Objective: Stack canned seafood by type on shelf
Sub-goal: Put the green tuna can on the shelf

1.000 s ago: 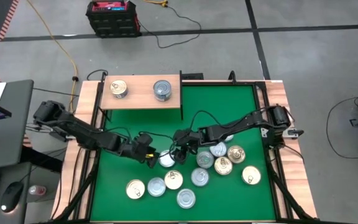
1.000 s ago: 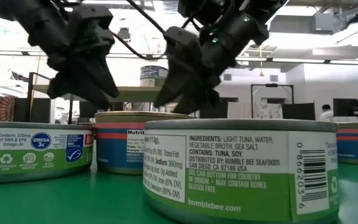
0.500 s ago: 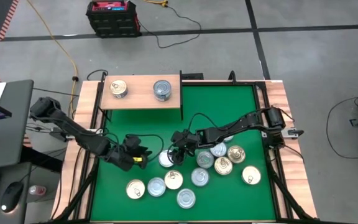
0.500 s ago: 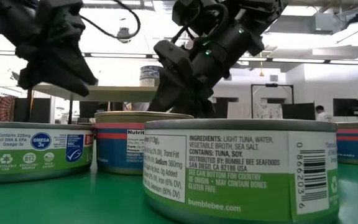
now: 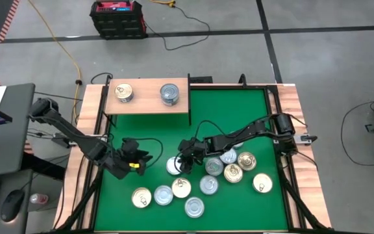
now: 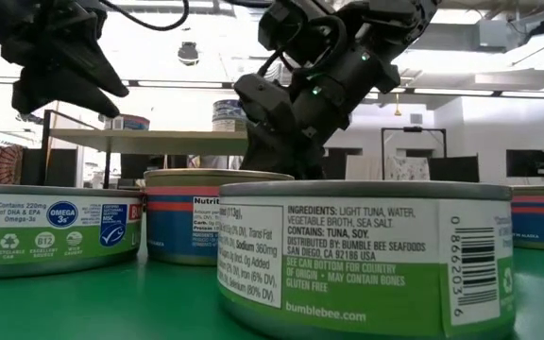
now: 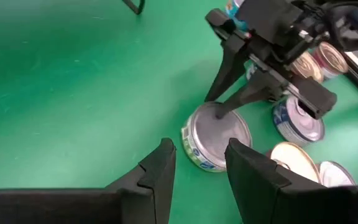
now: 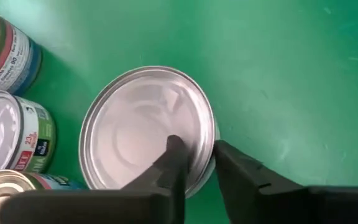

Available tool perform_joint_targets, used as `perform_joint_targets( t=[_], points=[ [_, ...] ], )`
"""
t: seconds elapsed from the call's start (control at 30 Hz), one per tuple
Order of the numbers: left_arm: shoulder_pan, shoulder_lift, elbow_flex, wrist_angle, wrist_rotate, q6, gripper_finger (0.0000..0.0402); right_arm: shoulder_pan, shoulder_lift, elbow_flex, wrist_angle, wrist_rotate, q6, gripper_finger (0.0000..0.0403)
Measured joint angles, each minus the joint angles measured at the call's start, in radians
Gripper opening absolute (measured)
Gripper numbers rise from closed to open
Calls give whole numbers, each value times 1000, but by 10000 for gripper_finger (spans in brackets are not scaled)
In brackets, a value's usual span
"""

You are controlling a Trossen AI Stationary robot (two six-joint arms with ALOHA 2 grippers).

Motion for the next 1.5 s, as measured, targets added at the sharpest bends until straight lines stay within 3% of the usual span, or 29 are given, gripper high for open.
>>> perform_joint_targets(
  t=[0.23, 0.37, 0.63, 0.83, 0.97, 1.13, 1.3, 1.5],
  points=[
    [0, -32, 0, 17, 24, 28, 132, -17, -2, 3, -63, -76, 34, 16],
    [0, -31, 0, 51, 47, 57, 132, -54, -10, 2, -111, -169, 121, 19],
    [3, -31, 0, 192, 30, 197, 132, -122, -36, -5, -272, -175, 115, 15],
    [28, -31, 1, 250, 13, 235, 132, -161, -86, -5, -349, -169, 70, 57],
    [56, -30, 1, 237, 18, 203, 134, -184, -188, -3, -430, -116, 5, 66],
    [93, -30, 1, 236, -9, 207, 135, -188, -306, -3, -485, -142, -84, 80],
    [150, -30, 1, 236, -15, 207, 135, -94, -360, -2, -451, -152, -22, 153],
    [218, -30, 1, 237, 68, 251, 135, 12, -355, -2, -398, -129, 86, 260]
  ],
)
